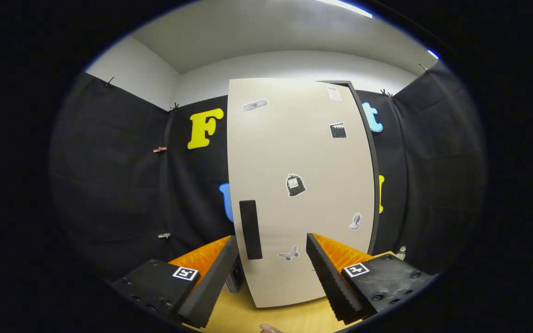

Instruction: Open the shoe cabinet door, grab the shoes and put them into the shoe cabinet, then close the shoe cabinet door.

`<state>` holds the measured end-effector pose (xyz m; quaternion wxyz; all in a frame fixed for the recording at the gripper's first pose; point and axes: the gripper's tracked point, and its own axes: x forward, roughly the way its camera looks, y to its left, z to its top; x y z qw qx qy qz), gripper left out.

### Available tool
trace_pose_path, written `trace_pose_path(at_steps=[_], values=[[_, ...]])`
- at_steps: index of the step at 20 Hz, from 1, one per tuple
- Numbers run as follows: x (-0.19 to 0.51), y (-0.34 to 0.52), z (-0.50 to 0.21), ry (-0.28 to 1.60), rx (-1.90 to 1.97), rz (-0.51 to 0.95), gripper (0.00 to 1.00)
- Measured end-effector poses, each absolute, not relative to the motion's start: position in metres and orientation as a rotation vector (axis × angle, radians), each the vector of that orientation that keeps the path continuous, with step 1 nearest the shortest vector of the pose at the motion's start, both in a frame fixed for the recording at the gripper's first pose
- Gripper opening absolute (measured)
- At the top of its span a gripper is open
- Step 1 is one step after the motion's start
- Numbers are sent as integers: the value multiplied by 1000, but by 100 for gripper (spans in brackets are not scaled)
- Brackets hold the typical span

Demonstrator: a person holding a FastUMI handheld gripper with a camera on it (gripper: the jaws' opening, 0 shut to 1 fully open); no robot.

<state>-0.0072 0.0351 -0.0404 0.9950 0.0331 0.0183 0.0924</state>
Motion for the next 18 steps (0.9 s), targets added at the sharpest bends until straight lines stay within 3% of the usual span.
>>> trace_pose_path(at_steps=[18], values=[[3, 18, -47, 62, 49, 218, 98]])
